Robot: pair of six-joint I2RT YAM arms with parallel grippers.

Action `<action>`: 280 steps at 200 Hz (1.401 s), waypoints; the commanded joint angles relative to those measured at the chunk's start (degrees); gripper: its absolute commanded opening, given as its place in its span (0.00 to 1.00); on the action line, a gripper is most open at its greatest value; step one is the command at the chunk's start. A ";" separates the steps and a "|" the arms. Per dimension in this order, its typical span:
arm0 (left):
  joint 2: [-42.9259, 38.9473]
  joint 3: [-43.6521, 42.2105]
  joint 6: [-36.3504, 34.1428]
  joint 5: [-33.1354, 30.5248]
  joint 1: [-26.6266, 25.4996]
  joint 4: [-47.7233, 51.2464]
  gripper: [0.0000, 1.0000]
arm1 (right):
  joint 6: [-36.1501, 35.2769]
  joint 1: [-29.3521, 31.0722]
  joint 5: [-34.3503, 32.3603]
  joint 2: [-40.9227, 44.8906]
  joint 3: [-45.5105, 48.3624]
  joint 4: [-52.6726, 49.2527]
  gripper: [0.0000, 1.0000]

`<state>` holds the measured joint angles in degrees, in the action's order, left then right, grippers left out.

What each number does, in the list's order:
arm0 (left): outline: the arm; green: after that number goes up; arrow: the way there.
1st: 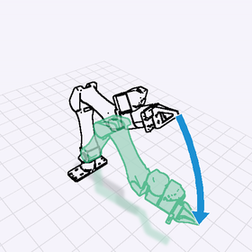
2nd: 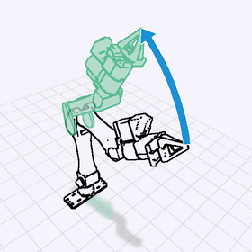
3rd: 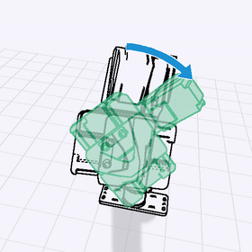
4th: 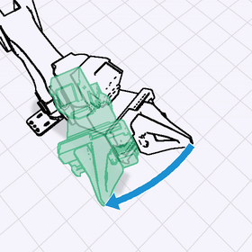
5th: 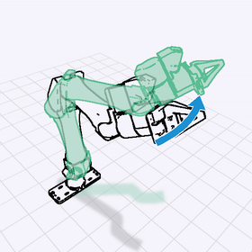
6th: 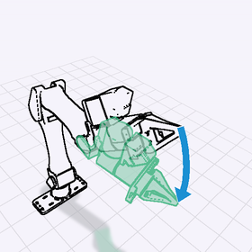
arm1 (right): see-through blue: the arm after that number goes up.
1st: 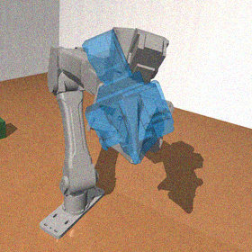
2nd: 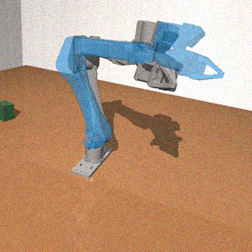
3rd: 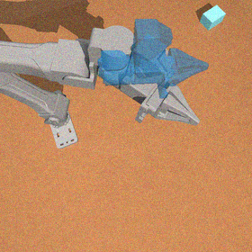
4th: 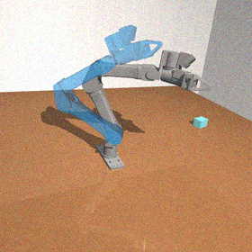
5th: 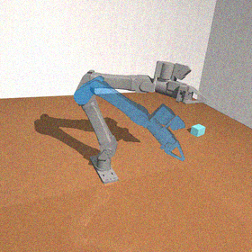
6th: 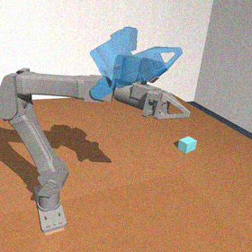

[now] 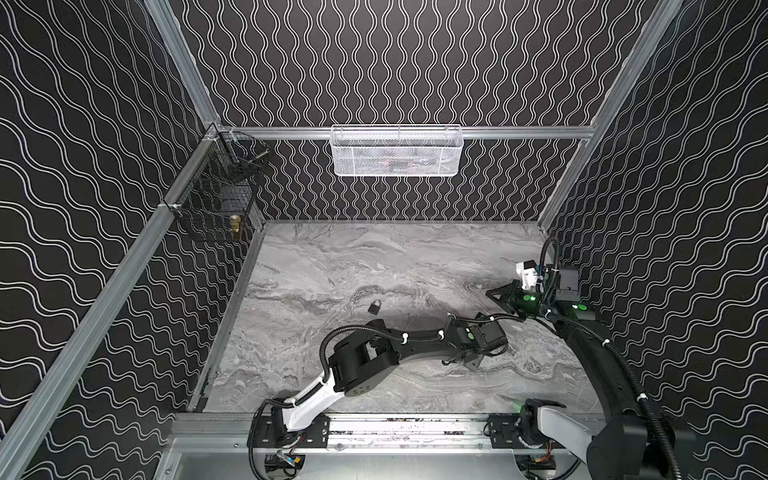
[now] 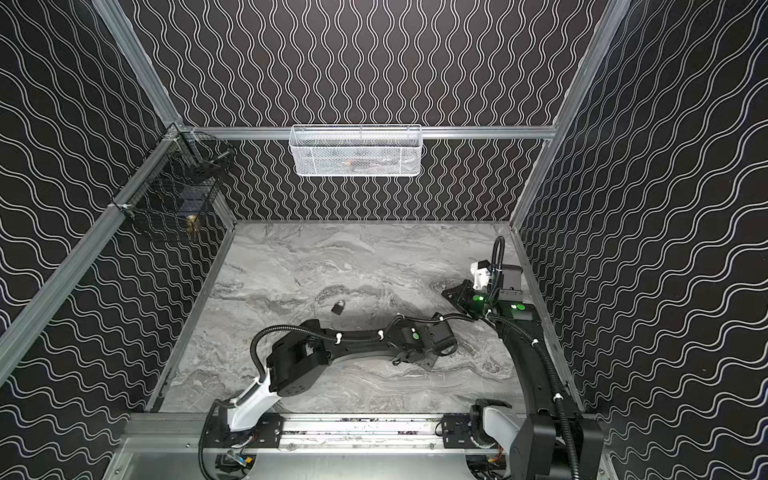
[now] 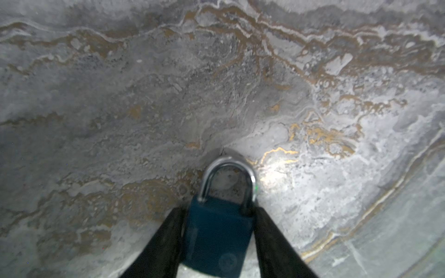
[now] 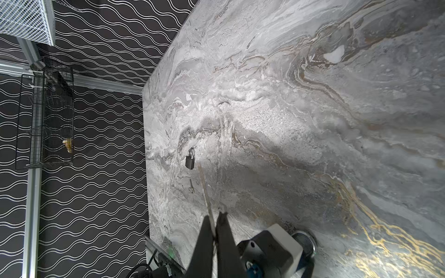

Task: Unlock with the key
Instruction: 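Lower the left gripper onto the blue padlock and close on its body, then lift the blue padlock with the left gripper while the right gripper holds the key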

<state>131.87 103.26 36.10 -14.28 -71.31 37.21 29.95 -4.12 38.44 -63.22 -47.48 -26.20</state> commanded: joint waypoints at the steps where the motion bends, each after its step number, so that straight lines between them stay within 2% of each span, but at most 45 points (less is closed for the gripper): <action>1: 0.80 -0.40 1.43 1.63 0.30 5.02 0.47 | -0.15 0.14 1.90 -0.06 -0.06 -0.78 0.00; 62: -1.92 -2.99 3.97 0.29 0.56 7.22 0.40 | -0.84 0.15 2.92 -0.39 -0.33 -1.23 0.00; 118: -11.43 -16.53 13.27 -1.50 1.76 5.91 0.36 | -1.58 0.43 4.18 -0.98 -0.22 -1.88 0.00; 151: -17.58 -25.07 18.60 -3.12 2.75 6.66 0.35 | -2.49 2.73 3.99 -1.95 -0.07 -3.40 0.00; 197: -25.04 -34.23 24.56 -2.78 4.40 5.99 0.35 | -2.62 6.57 2.24 -1.51 2.15 -4.68 0.00; 224: -27.05 -38.11 26.26 0.01 5.41 3.23 0.36 | -1.53 10.39 1.11 -1.09 3.76 -4.29 0.00; 258: -26.61 -38.05 26.92 0.61 5.76 3.89 0.39 | -0.23 12.77 0.50 -0.63 5.36 -3.82 0.00; 280: -26.47 -38.14 27.10 2.11 5.81 3.41 0.45 | 0.14 13.75 0.00 -0.41 5.65 -3.85 0.00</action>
<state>105.08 65.14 61.41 -14.39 -65.63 40.84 29.26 8.69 39.24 -64.03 -42.15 -30.02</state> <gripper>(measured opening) 0.419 0.061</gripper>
